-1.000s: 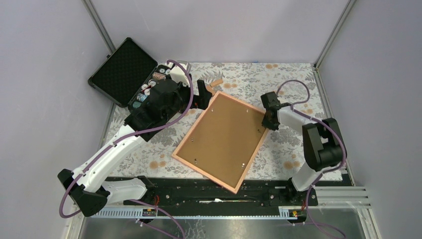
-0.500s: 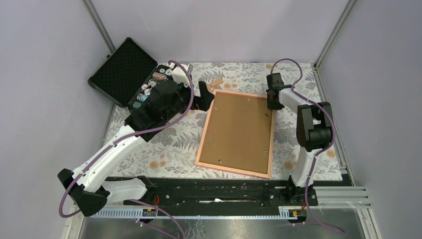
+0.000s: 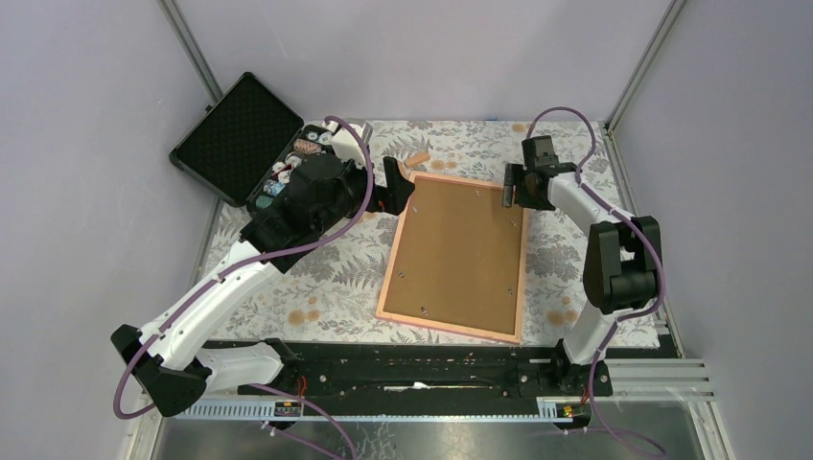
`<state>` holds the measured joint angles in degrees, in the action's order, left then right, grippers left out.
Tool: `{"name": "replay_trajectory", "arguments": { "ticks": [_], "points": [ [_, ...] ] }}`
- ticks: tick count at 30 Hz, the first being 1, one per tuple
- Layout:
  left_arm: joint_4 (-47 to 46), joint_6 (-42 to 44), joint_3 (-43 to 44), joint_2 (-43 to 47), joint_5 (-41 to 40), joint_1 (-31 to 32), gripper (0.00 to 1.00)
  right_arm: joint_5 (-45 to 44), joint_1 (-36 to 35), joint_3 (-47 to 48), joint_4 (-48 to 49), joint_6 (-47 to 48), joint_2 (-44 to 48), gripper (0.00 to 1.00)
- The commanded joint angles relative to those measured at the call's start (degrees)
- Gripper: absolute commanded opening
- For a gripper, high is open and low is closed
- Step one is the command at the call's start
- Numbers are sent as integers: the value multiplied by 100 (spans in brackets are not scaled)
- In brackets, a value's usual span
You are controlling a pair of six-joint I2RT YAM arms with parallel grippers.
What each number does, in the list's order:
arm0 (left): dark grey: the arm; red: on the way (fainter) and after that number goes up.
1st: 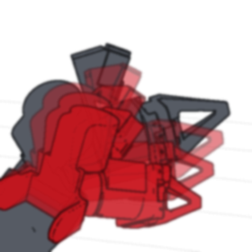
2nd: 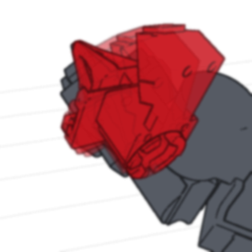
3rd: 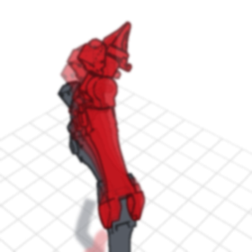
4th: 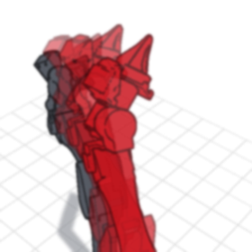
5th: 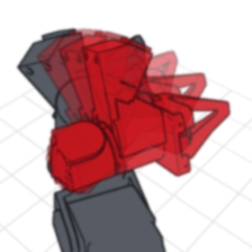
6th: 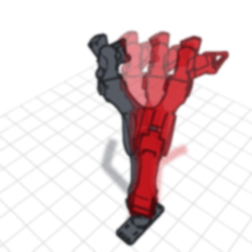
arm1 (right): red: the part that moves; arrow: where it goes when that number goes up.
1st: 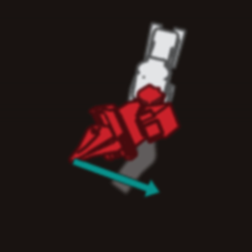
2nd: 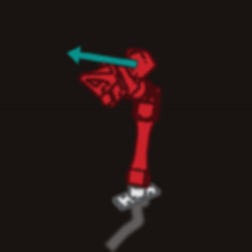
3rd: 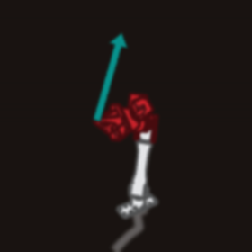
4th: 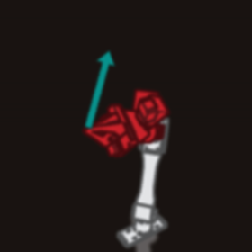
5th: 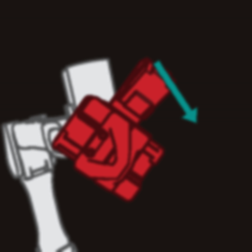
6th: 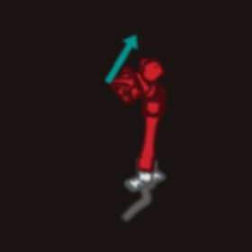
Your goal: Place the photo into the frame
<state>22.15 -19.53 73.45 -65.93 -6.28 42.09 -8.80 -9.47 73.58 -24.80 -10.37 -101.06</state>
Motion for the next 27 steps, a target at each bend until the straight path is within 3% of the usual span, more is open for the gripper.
{"name": "replay_trajectory", "arguments": {
  "ticks": [1, 11, 20, 27],
  "points": [
    [-326, -17, -10, 185, 29, 28, 99, 237, -32, -88, -34, 60, -97, 81],
    [-331, -76, 11, 109, 233, 27, 99, 303, -32, -122, -10, 193, -557, 69],
    [-330, -120, 24, 76, 402, 27, 99, 186, -37, -79, 113, 84, -900, 67],
    [-334, -155, 25, 113, 470, 28, 99, 89, -37, 17, 119, -21, -1073, 55]
  ]
}}
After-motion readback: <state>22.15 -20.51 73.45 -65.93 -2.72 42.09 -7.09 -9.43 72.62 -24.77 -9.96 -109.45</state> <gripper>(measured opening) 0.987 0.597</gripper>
